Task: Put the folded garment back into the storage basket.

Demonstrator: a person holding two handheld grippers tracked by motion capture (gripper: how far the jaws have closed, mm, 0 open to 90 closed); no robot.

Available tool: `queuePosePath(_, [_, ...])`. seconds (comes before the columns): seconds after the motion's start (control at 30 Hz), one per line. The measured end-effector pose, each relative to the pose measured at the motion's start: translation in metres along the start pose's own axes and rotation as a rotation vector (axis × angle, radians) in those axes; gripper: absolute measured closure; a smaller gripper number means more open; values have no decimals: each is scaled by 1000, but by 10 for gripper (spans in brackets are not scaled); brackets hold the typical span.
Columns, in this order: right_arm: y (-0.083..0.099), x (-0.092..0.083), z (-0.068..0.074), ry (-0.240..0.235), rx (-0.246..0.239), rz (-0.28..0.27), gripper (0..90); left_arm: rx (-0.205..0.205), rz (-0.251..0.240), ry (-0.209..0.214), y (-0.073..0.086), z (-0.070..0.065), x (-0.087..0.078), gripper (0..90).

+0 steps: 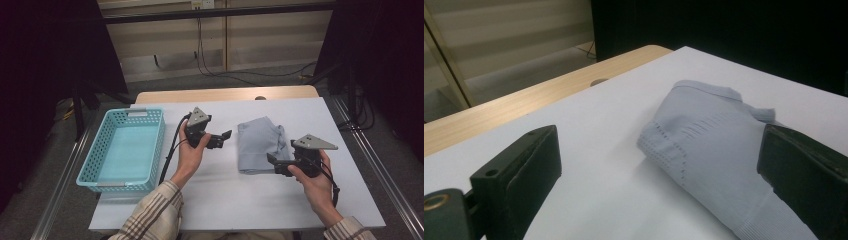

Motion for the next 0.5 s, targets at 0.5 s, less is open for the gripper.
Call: queuePosePath(0.5, [6,16,-30,28,24,155,71,-34,52,5,-2,12,44,41])
Point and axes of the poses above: each handheld gripper's, and its own axes: x roughly forward along the jaws, y roughly out of its underside, z roughly to its left, the point moved 5 cm from there along x, roughly forward along the jaws, and after that the axes turned 3 degrees about y, right-handed, at the moved point
